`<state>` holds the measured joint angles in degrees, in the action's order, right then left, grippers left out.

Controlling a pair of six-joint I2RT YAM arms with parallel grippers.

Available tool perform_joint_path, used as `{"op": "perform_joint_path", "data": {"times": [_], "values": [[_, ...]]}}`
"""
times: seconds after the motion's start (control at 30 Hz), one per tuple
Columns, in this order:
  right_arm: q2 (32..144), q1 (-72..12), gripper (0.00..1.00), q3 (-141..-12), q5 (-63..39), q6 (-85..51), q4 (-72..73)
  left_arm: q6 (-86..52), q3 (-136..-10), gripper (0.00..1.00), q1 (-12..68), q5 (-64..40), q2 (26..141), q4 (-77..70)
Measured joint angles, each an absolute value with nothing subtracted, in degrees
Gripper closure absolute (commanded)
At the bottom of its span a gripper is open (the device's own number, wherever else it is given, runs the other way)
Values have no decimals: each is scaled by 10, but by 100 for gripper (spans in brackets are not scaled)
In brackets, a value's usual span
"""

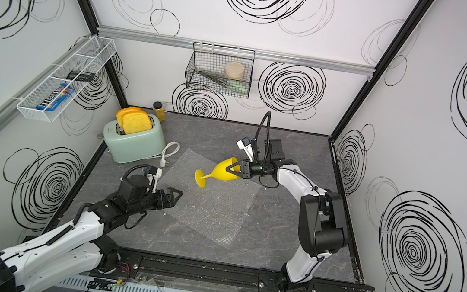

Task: Unpack wine glasses from bubble wrap
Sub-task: Pick up the wine glass from the bubble wrap, then place the wine glass at the center of the board.

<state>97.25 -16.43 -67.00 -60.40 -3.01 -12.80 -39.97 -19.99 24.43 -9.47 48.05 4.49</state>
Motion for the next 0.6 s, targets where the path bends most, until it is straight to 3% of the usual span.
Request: {"op": "perform_joint_path", "data": {"times": [0.33,0.6], "values": [[986,-138,100,-868,-254,-60,-278,-399,-200,5,241,-102,472,46],[1050,-142,100,-1019,-53,-38,-440,-399,-195,5,240,-105,472,46]]}}
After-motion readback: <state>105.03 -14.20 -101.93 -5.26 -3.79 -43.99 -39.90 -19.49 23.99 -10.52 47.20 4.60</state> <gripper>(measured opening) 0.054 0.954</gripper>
